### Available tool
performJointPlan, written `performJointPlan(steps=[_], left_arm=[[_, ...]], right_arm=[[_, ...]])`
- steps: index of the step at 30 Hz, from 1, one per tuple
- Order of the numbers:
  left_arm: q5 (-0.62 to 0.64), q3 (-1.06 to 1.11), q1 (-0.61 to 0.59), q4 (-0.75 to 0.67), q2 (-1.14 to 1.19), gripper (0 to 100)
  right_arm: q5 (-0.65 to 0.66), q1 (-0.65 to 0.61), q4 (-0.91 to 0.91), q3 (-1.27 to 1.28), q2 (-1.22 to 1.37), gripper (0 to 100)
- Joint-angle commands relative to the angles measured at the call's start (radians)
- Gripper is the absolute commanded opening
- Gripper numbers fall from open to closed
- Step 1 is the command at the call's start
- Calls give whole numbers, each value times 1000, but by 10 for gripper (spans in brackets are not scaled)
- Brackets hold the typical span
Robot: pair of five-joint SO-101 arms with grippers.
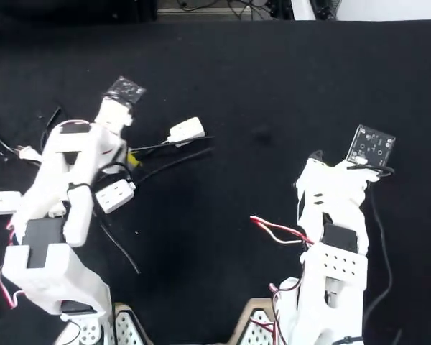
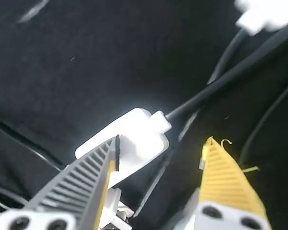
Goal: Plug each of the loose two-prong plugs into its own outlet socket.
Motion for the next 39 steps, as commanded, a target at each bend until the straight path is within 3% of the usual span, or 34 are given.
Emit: performJointPlan(steps=[1,8,18,22,26,33,39], left_arm=[[-72,-4,-114,17,2,285],[-117,-67,-197,71,0,285],[-54,-420,-134,572,0,284],[-52,-404,-35,698,0,282],[-58,-274,31,609,0,238],[-58,-67,41,345,0,264],[-58,-21,45,315,11,260]], right_arm=[[-5,18,-25,-27,-35,223],[-5,18,-25,-27,-35,223],[-3,17,-25,-27,-35,223],[-3,17,-25,-27,-35,223],[-2,17,-25,-27,-35,223],[-2,17,-25,-27,-35,223],[-2,17,-25,-27,-35,223]])
